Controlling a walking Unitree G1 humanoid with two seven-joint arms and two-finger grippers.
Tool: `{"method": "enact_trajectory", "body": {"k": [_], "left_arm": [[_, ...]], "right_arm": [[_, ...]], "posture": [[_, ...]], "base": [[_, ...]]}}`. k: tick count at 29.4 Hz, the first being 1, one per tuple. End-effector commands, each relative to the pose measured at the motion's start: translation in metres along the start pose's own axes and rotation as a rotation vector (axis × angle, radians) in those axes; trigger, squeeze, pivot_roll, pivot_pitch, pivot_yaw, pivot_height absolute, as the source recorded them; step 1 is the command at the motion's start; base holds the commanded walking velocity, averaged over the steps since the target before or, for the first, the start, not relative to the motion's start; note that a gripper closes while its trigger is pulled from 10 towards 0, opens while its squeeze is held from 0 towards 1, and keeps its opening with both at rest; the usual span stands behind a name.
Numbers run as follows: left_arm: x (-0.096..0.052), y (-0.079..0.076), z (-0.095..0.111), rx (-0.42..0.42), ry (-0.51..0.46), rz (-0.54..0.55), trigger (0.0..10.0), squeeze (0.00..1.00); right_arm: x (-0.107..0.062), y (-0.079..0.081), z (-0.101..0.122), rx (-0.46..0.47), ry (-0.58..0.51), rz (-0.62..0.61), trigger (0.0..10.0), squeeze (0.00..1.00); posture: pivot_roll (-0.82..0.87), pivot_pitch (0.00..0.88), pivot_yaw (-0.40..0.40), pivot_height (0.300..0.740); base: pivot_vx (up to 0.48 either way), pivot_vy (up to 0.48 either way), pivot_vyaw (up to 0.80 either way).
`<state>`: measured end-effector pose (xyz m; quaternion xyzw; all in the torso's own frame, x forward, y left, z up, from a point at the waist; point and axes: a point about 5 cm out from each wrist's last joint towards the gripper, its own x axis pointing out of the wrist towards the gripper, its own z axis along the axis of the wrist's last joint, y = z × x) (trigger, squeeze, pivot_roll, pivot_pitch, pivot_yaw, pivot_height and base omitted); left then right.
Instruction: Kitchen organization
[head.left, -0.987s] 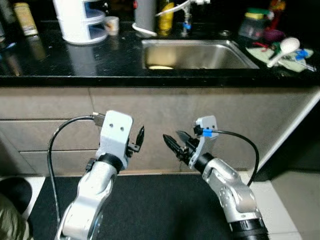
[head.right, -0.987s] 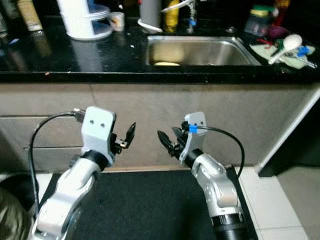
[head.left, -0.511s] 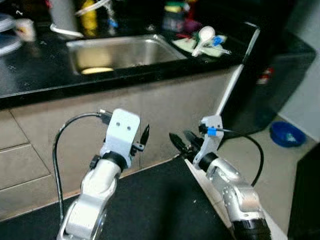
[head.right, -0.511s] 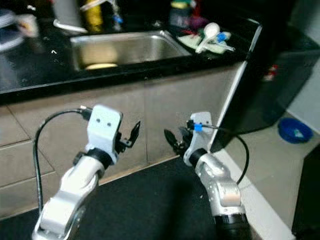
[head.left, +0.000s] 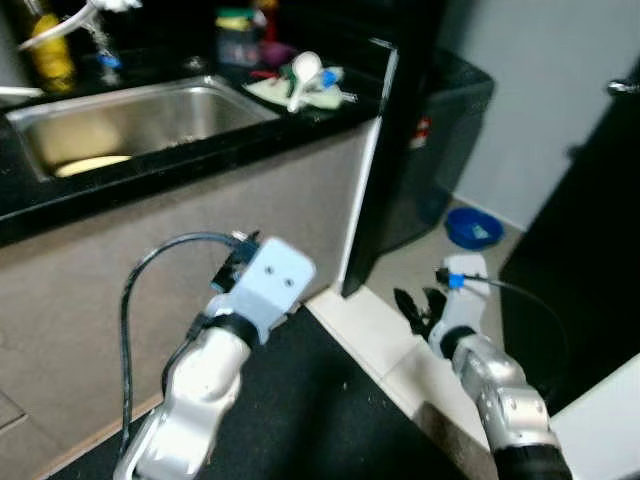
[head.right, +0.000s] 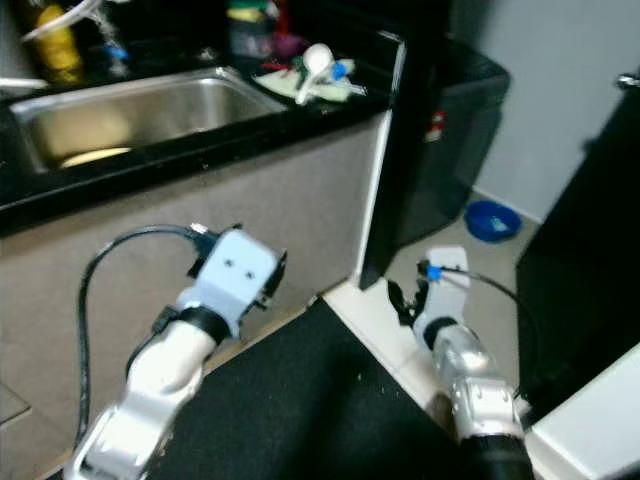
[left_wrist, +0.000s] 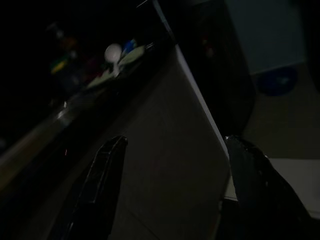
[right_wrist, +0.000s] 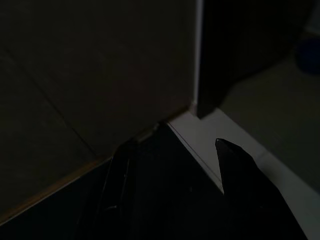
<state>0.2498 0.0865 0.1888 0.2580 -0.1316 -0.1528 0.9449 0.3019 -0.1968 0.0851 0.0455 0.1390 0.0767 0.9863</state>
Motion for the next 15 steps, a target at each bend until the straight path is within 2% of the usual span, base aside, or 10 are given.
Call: {"method": "enact_trajectory", "body": {"k": [1,4,6,7,10,15], "left_arm": [[-0.001,-0.004,-0.002,0.043,0.001,-0.021,10.0,0.00],[-0.001,-0.006,-0.004,0.064,0.001,-0.022,10.0,0.00],[0.000,-0.010,-0.003,0.125,-0.015,-0.032,10.0,0.00],[0.000,-0.010,-0.003,0.125,-0.015,-0.032,10.0,0.00],[0.002,-0.012,-0.001,0.243,-0.035,-0.033,10.0,0.00],[0.000,-0.014,0.001,0.350,-0.055,-0.010,10.0,0.00]], "right_arm": [[0.000,-0.003,-0.002,-0.013,0.001,-0.012,10.0,0.00],[-0.001,-0.006,-0.007,-0.023,0.015,-0.025,10.0,0.00],[-0.003,-0.013,-0.022,-0.035,0.057,-0.049,10.0,0.00],[-0.003,-0.013,-0.022,-0.035,0.057,-0.049,10.0,0.00],[-0.012,-0.026,-0.051,-0.056,0.143,-0.100,10.0,0.00],[-0.023,-0.034,-0.071,-0.079,0.202,-0.123,10.0,0.00]], "posture": [[0.00,0.000,-0.035,0.740],[0.01,0.000,-0.036,0.740],[0.01,0.000,-0.039,0.740],[0.01,0.000,-0.039,0.740],[0.01,0.000,-0.043,0.740],[0.01,0.000,-0.042,0.740]], "base": [[0.000,0.000,-0.80],[0.000,0.000,-0.80],[0.000,0.000,-0.80],[0.000,0.000,-0.80],[0.000,0.000,-0.80],[0.000,0.000,-0.80]]}}
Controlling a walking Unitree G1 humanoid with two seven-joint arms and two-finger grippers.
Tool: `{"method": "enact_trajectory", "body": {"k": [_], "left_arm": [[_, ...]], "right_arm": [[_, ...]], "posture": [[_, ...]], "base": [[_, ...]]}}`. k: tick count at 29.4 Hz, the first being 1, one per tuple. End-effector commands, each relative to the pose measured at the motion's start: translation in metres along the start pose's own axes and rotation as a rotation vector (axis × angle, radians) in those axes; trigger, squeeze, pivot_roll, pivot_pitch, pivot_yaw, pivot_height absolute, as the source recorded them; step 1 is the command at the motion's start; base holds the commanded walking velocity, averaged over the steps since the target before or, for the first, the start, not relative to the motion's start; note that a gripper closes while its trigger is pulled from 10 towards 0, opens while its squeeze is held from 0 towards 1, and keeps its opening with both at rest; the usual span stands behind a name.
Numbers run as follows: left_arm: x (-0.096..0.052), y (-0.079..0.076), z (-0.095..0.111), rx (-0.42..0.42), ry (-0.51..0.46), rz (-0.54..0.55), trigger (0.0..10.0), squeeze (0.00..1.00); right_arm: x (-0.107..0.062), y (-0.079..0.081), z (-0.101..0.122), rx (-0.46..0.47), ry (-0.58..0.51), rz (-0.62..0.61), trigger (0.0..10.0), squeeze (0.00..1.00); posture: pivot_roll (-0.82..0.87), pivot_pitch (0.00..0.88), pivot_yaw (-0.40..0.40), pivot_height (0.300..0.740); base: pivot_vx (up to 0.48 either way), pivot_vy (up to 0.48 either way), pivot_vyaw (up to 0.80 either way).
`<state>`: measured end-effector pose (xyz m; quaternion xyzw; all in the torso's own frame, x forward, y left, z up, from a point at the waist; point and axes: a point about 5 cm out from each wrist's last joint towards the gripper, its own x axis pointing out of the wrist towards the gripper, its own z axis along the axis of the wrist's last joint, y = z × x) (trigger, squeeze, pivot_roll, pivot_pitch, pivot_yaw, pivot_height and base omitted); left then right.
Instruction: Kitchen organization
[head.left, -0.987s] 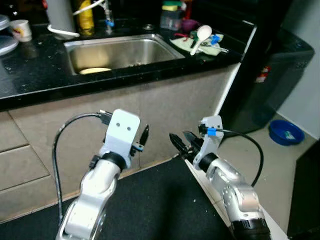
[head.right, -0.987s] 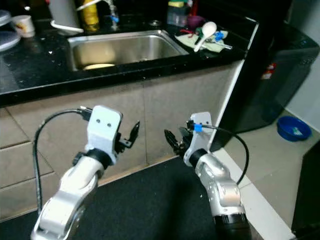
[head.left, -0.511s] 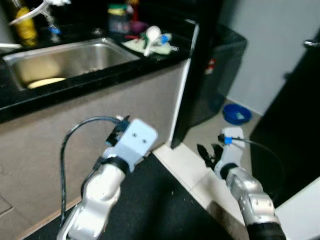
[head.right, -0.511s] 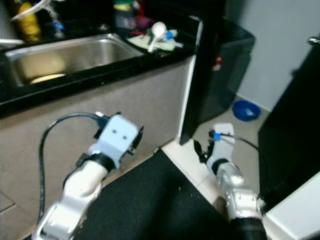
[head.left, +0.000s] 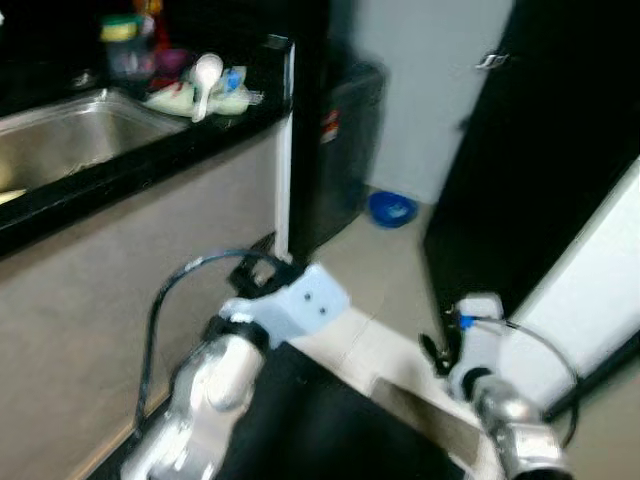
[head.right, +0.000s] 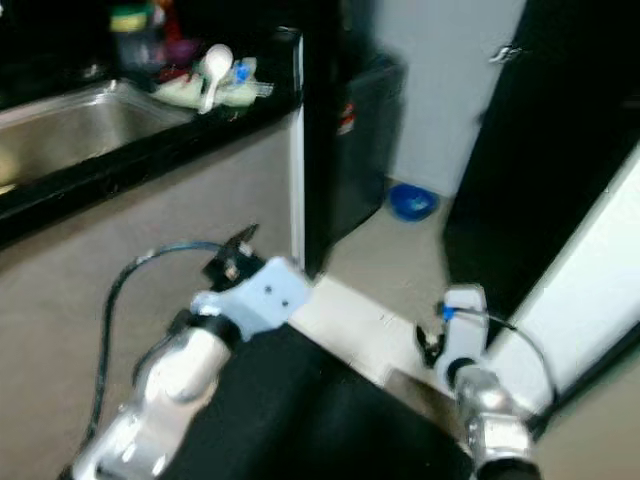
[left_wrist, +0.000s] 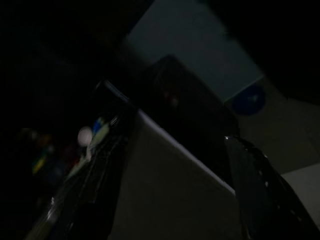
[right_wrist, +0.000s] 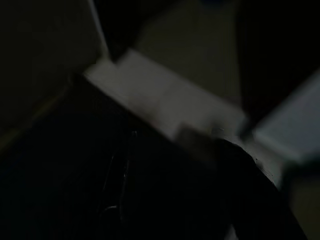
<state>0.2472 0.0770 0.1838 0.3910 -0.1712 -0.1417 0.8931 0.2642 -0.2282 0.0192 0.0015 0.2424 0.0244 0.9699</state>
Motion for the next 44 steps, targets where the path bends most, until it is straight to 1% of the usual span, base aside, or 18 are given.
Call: {"method": "enact_trajectory", "body": {"k": [1,6,9,11,13,14,16,20,22,25,29,30,32,34,36,37,39,44], "left_arm": [[-0.002,-0.005,0.002,0.084,-0.029,-0.006,10.0,0.00],[-0.006,-0.013,0.005,0.108,-0.068,-0.041,10.0,0.00],[-0.005,-0.018,0.003,0.051,-0.058,-0.087,10.0,0.00],[-0.001,-0.013,-0.001,-0.218,-0.024,-0.135,10.0,0.00],[0.003,-0.002,-0.006,-0.387,-0.014,-0.147,10.0,0.00],[0.003,-0.002,-0.006,-0.387,-0.014,-0.147,10.0,0.00],[0.006,0.010,-0.013,-0.485,-0.005,-0.152,10.0,0.00],[0.004,0.022,-0.019,-0.443,-0.033,-0.237,10.0,0.00],[0.000,0.028,-0.019,-0.401,-0.050,-0.344,10.0,0.00],[-0.004,0.025,-0.020,-0.334,-0.045,-0.411,10.0,0.00],[-0.012,0.003,-0.031,-0.276,0.010,-0.447,10.0,0.00],[-0.012,0.003,-0.031,-0.276,0.010,-0.447,10.0,0.00],[-0.011,-0.005,-0.037,-0.192,0.050,-0.404,10.0,0.00],[-0.006,-0.002,-0.037,-0.178,0.059,-0.348,10.0,0.00],[-0.007,-0.013,-0.041,-0.086,0.051,-0.373,10.0,0.00],[-0.007,-0.013,-0.041,-0.086,0.051,-0.373,10.0,0.00],[-0.010,-0.027,-0.054,-0.018,0.074,-0.396,10.0,0.00],[-0.010,-0.045,-0.061,0.019,0.072,-0.424,10.0,0.00]], "right_arm": [[-0.002,-0.005,-0.006,-0.023,0.004,-0.012,10.0,0.00],[-0.008,-0.013,-0.024,-0.031,0.045,-0.031,10.0,0.00],[-0.010,-0.017,-0.033,-0.023,0.056,-0.037,10.0,0.00],[-0.012,-0.017,-0.038,-0.002,0.046,-0.022,10.0,0.00],[-0.013,-0.017,-0.039,0.012,0.043,-0.014,10.0,0.00],[-0.013,-0.017,-0.039,0.012,0.043,-0.014,10.0,0.00],[-0.014,-0.017,-0.040,0.027,0.040,-0.007,10.0,0.00],[-0.014,-0.017,-0.042,0.026,0.039,0.002,10.0,0.00],[-0.014,-0.019,-0.043,0.024,0.039,0.008,10.0,0.00],[-0.016,-0.020,-0.046,0.029,0.042,0.011,10.0,0.00],[-0.020,-0.022,-0.054,0.063,0.054,0.015,10.0,0.00],[-0.020,-0.022,-0.054,0.063,0.054,0.015,10.0,0.00],[-0.025,-0.025,-0.059,0.077,0.060,0.012,10.0,0.00],[-0.029,-0.028,-0.063,0.102,0.058,0.014,10.0,0.00],[-0.031,-0.033,-0.064,0.115,0.059,-0.004,10.0,0.00],[-0.031,-0.033,-0.064,0.115,0.059,-0.004,10.0,0.00],[-0.032,-0.039,-0.064,0.120,0.062,-0.022,10.0,0.00],[-0.032,-0.040,-0.062,0.173,0.037,-0.012,10.0,0.00]], "posture": [[0.02,0.000,-0.043,0.740],[0.02,0.000,-0.038,0.740],[0.02,0.000,-0.039,0.740],[0.01,0.000,-0.038,0.740],[0.01,0.000,-0.040,0.740],[0.01,0.000,-0.040,0.740],[0.01,0.000,-0.039,0.740],[0.01,0.000,-0.042,0.740],[0.02,0.000,-0.039,0.740],[0.02,0.000,-0.034,0.740],[0.02,0.000,-0.022,0.740],[0.02,0.000,-0.022,0.740],[0.01,0.000,-0.021,0.740],[0.00,0.000,-0.019,0.740],[-0.01,0.000,-0.018,0.740],[-0.01,0.000,-0.018,0.740],[-0.03,0.000,-0.010,0.740],[-0.05,0.000,-0.009,0.740]], "base": [[0.000,0.000,-0.80],[0.000,0.000,-0.80],[0.000,0.000,-0.68],[0.000,0.000,0.00],[0.000,0.000,0.00],[0.000,0.000,0.00],[0.000,0.000,0.00],[0.000,0.000,0.00],[0.000,0.000,0.00],[0.000,0.000,0.00],[0.000,0.000,0.00],[0.000,0.000,0.00],[0.000,0.000,0.00],[0.000,0.000,0.00],[0.000,0.000,0.00],[0.000,0.000,0.00],[0.000,0.000,0.00],[0.000,0.000,0.00]]}}
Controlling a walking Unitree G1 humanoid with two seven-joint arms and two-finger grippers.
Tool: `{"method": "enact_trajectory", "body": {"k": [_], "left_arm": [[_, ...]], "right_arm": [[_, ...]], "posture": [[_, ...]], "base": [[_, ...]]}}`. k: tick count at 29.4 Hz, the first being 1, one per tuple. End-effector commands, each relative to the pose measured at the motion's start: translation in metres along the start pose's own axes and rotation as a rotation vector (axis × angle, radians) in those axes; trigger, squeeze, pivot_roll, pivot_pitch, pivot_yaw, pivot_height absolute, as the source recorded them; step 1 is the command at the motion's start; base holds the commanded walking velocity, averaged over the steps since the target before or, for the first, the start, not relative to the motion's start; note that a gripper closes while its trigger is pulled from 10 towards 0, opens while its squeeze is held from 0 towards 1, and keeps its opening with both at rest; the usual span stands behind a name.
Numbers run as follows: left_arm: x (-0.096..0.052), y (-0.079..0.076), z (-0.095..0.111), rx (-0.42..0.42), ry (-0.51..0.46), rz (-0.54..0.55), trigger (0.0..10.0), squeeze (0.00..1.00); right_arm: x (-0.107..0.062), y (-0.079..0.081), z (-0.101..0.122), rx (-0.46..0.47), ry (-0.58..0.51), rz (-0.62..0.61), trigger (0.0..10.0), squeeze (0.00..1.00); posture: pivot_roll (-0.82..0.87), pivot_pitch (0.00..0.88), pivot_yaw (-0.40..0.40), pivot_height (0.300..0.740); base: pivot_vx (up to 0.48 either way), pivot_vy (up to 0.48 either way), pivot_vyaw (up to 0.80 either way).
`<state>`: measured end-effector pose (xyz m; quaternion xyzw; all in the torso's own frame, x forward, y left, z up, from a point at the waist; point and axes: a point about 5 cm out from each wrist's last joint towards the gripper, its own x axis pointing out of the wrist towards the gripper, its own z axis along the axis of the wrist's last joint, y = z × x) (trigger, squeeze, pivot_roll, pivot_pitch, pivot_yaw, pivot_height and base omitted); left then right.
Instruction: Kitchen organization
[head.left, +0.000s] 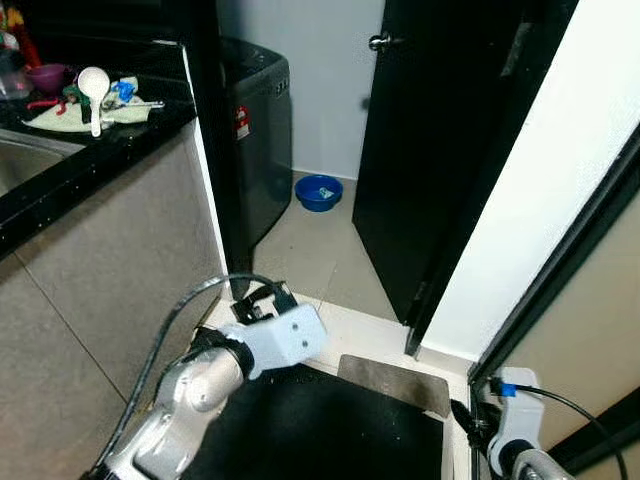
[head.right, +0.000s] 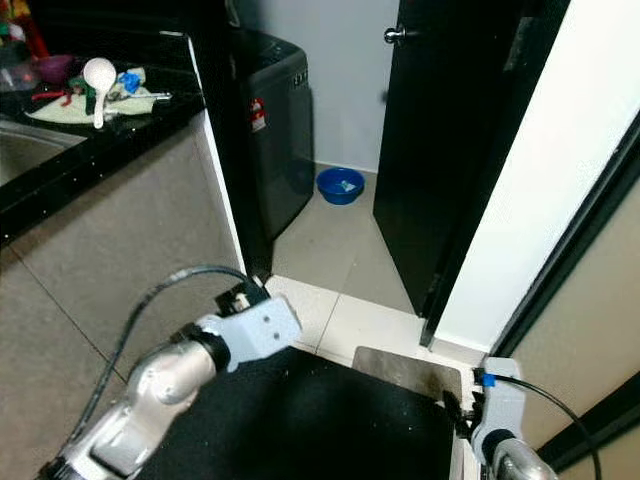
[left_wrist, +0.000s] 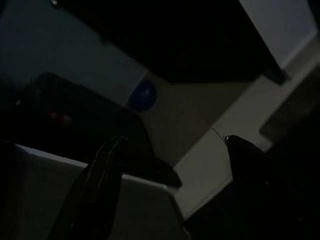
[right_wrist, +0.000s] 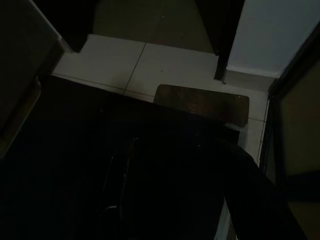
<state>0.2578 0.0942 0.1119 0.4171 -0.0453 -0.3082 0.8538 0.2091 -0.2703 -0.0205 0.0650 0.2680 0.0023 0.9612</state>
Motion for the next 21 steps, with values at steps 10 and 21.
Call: {"method": "enact_trajectory", "body": {"k": [10,21], "left_arm": [[0.017,0.004,-0.005,0.067,0.011,0.088,10.0,0.00],[0.020,0.001,-0.002,0.074,-0.007,0.082,10.0,0.00]], "right_arm": [[0.007,0.004,0.004,0.040,0.007,0.046,10.0,0.00],[0.007,0.003,0.004,0.046,0.006,0.043,10.0,0.00]], "posture": [[-0.08,0.000,0.009,0.740],[-0.08,0.000,0.003,0.740]], "base": [[0.000,0.000,0.00],[0.000,0.000,0.00]]}}
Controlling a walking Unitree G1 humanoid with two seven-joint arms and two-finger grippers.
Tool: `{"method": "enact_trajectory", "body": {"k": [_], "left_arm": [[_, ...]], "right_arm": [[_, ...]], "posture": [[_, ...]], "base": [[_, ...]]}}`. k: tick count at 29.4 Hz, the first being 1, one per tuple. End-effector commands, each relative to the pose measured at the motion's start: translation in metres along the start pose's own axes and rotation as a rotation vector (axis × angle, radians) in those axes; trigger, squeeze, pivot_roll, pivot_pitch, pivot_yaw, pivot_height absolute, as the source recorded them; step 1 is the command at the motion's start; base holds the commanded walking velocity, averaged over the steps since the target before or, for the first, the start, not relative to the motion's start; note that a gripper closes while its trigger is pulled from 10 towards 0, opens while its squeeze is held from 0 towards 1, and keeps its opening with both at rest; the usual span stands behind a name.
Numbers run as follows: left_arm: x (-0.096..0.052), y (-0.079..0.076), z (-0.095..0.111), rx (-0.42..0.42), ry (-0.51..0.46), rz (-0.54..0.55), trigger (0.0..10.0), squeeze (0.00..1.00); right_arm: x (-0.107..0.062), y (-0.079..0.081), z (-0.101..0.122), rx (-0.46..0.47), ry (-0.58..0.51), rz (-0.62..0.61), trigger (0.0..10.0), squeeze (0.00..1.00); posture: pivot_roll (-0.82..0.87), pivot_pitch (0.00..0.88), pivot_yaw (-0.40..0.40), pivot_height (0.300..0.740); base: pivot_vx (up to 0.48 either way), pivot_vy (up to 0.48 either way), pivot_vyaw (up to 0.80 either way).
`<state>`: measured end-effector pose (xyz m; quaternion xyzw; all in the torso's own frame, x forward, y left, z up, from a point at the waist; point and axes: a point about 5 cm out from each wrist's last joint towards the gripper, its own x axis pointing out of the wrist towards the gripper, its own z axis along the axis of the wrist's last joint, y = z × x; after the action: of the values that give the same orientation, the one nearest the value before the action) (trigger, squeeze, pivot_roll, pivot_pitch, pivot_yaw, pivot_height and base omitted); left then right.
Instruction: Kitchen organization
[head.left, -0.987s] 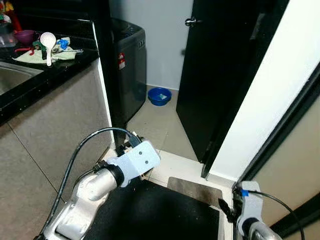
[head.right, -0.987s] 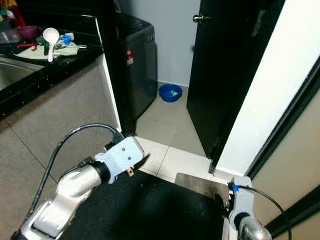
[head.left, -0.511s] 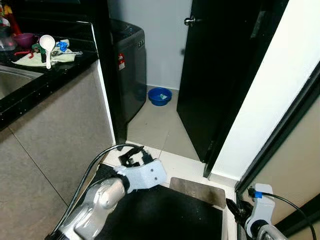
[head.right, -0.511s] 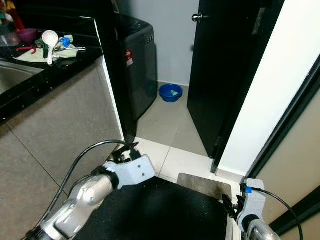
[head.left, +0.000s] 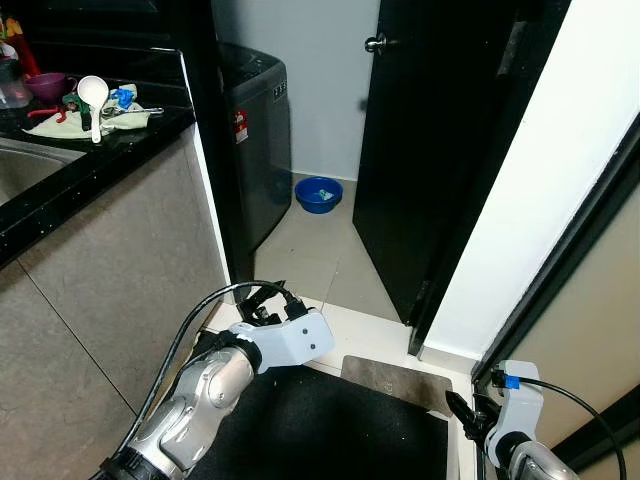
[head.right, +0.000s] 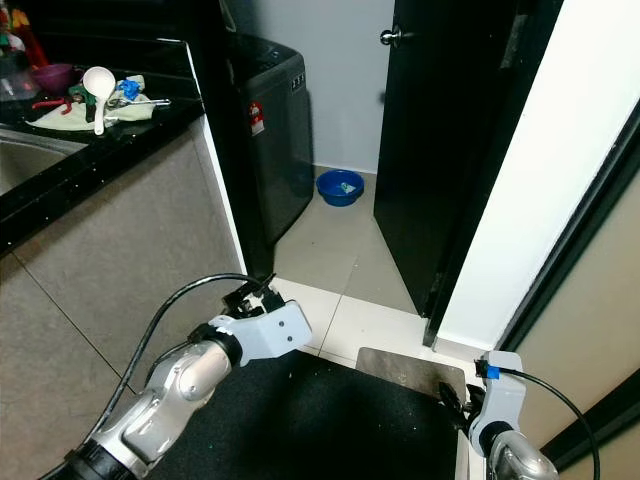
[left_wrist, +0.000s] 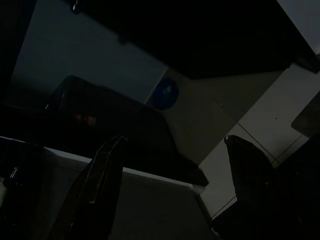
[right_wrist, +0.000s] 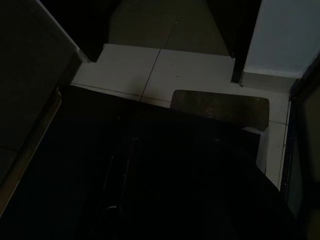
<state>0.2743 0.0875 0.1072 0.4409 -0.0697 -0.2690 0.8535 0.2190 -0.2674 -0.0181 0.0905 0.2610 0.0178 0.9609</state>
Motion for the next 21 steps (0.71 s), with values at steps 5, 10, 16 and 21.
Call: {"method": "enact_trajectory", "body": {"k": [5,10,16,21], "left_arm": [[0.0034,-0.0029,0.0055,0.031,-0.037,-0.006,10.0,0.00],[0.0031,-0.0024,0.0057,0.029,-0.034,-0.008,10.0,0.00],[0.0020,-0.0042,0.0049,0.027,-0.027,-0.028,10.0,0.00],[-0.0005,-0.0071,0.0052,0.029,-0.022,-0.050,10.0,0.00]], "right_arm": [[-0.0015,-0.0030,-0.0035,0.006,0.020,-0.002,10.0,0.00],[-0.0024,-0.0037,-0.0044,0.005,0.025,-0.002,10.0,0.00],[-0.0028,-0.0030,-0.0060,0.006,0.028,-0.001,10.0,0.00],[-0.0041,-0.0024,-0.0090,0.009,0.031,0.002,10.0,0.00]], "posture": [[-0.08,0.000,-0.007,0.740],[-0.07,0.000,-0.015,0.740],[-0.07,0.000,-0.013,0.740],[-0.07,0.000,-0.008,0.740]], "base": [[0.000,0.000,0.00],[0.000,0.000,0.00],[0.000,0.000,0.00],[0.000,0.000,0.00]]}}
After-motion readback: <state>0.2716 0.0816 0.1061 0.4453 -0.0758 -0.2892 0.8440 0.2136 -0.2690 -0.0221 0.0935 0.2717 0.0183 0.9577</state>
